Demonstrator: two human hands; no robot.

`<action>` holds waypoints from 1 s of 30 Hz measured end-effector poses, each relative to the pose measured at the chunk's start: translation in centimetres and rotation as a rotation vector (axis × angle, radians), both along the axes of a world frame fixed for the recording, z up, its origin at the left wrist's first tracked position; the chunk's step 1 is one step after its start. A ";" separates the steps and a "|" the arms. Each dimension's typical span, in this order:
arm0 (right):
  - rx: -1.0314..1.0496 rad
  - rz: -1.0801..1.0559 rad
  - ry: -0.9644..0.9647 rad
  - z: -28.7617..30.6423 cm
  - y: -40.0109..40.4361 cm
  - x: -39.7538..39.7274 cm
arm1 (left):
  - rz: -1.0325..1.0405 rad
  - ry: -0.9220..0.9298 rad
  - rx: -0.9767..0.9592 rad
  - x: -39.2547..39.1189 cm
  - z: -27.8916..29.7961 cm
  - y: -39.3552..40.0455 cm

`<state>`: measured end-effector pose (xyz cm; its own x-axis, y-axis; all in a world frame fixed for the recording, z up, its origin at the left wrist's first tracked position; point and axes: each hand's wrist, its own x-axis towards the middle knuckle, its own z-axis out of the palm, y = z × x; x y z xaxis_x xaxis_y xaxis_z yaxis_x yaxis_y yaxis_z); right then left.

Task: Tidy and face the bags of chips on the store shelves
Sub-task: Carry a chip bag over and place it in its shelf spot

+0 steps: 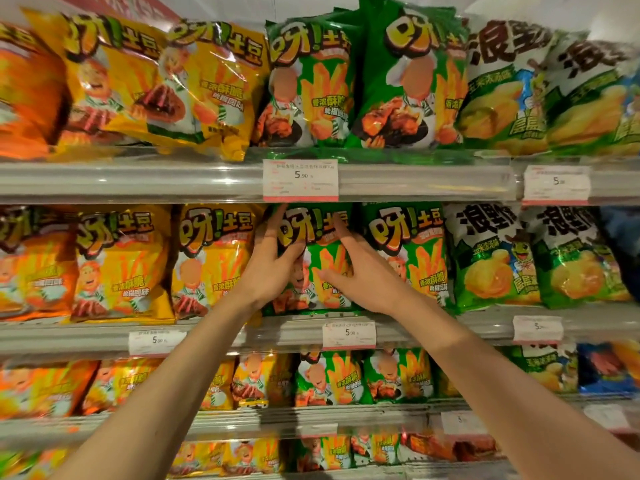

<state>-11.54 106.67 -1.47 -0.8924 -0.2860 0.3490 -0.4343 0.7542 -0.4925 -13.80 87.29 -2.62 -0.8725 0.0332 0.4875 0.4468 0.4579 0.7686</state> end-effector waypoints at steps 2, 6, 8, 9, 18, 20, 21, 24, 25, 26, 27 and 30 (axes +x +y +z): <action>-0.033 -0.024 0.005 -0.6 0.0 -0.3 | 0.001 -0.017 0.003 -0.2 -0.5 0.2; -0.075 -0.094 -0.023 -0.5 -0.6 -1.3 | 0.059 -0.086 0.045 -0.5 0.0 0.8; -0.047 -0.100 0.010 -0.7 -0.5 -0.9 | 0.122 -0.039 -0.054 0.3 -0.1 1.1; -0.042 -0.102 0.053 -0.9 -0.3 -0.5 | 0.166 0.026 -0.101 0.9 -0.3 1.2; 0.343 -0.479 0.554 -3.3 5.2 1.5 | 0.339 0.406 -0.588 1.1 -2.7 3.3; 0.372 -0.500 0.476 -4.2 5.5 0.9 | 0.372 0.384 -0.671 0.4 -3.1 3.8; 0.374 -0.500 0.463 -4.5 5.7 0.5 | 0.390 0.388 -0.705 0.1 -3.3 3.9; 0.377 -0.510 0.446 -4.7 5.9 -0.1 | 0.423 0.382 -0.741 -0.2 -3.4 4.1; 0.377 -0.521 0.449 -4.9 6.0 -0.4 | 0.428 0.378 -0.738 -0.4 -3.4 4.2; 0.379 -0.533 0.448 -5.0 5.9 -0.5 | 0.432 0.371 -0.738 -0.4 -3.4 4.3; 0.383 -0.541 0.450 -5.1 5.8 -0.5 | 0.435 0.370 -0.737 -0.4 -3.4 4.4; 0.385 -0.546 0.445 -5.1 5.8 -0.5 | 0.432 0.357 -0.733 -0.1 -3.3 4.3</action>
<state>-12.07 112.43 -6.55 -0.7411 -0.0217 0.6710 -0.0492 0.9985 -0.0221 -13.92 91.62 -5.89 -0.6826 0.1464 0.7160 0.2786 0.9579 0.0698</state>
